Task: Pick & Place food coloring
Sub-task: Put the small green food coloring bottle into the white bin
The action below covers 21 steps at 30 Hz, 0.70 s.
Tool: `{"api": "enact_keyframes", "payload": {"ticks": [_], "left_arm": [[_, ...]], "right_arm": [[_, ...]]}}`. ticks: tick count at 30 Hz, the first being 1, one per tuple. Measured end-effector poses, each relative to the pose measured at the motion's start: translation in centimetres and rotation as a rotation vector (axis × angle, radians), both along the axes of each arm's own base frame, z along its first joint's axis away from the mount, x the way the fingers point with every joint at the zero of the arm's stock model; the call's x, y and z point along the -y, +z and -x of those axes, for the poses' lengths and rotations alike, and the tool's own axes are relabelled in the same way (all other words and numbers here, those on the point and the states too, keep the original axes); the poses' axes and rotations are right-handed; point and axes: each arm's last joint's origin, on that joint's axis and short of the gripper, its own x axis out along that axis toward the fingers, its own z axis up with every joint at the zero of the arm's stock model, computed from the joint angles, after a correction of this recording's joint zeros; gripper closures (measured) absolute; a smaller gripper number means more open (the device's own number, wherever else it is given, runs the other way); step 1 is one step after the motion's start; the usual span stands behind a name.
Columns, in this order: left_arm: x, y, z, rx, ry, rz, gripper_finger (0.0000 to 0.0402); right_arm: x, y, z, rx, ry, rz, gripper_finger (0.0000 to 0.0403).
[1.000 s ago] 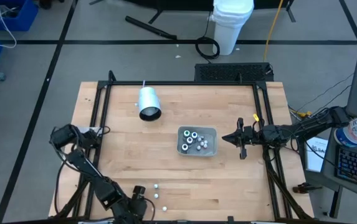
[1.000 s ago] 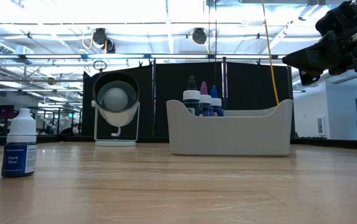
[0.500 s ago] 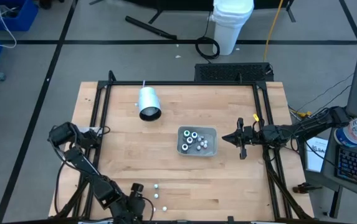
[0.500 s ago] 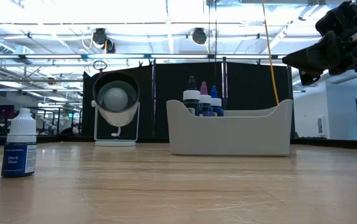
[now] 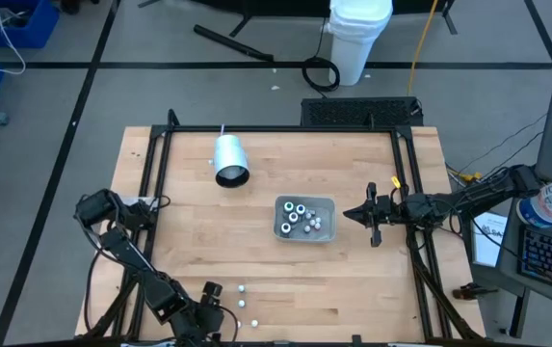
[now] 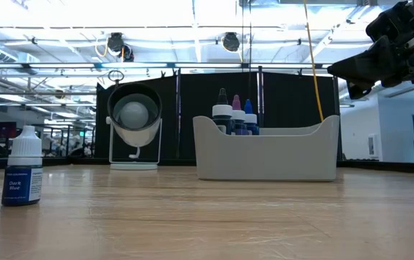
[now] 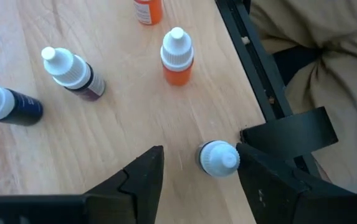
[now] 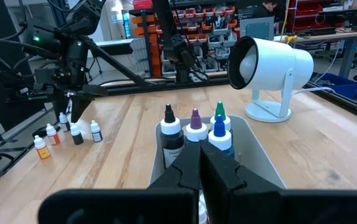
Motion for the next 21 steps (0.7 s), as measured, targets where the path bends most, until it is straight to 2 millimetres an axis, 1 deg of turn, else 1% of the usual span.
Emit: {"api": "enact_keyframes", "payload": {"ticks": [4,12,15,18,21], "left_arm": [[0.00,0.00,0.00,0.000,0.001,0.000,0.0216],[0.00,-0.01,0.00,-0.001,0.004,0.002,0.0296],[0.02,0.00,-0.02,0.002,-0.001,0.002,0.0318],[0.11,0.04,-0.04,0.001,-0.015,0.012,0.0328],[0.29,0.16,-0.16,0.019,-0.032,0.025,0.0321]], "right_arm": [[0.00,0.00,0.00,0.000,0.000,0.000,0.0403],[0.00,0.00,0.00,0.000,0.000,0.000,0.0403],[0.00,0.00,0.00,0.000,0.000,0.000,0.0403],[0.01,0.00,0.00,0.000,-0.001,0.000,0.0403],[0.01,0.00,0.00,0.000,-0.001,0.000,0.0403]]}}
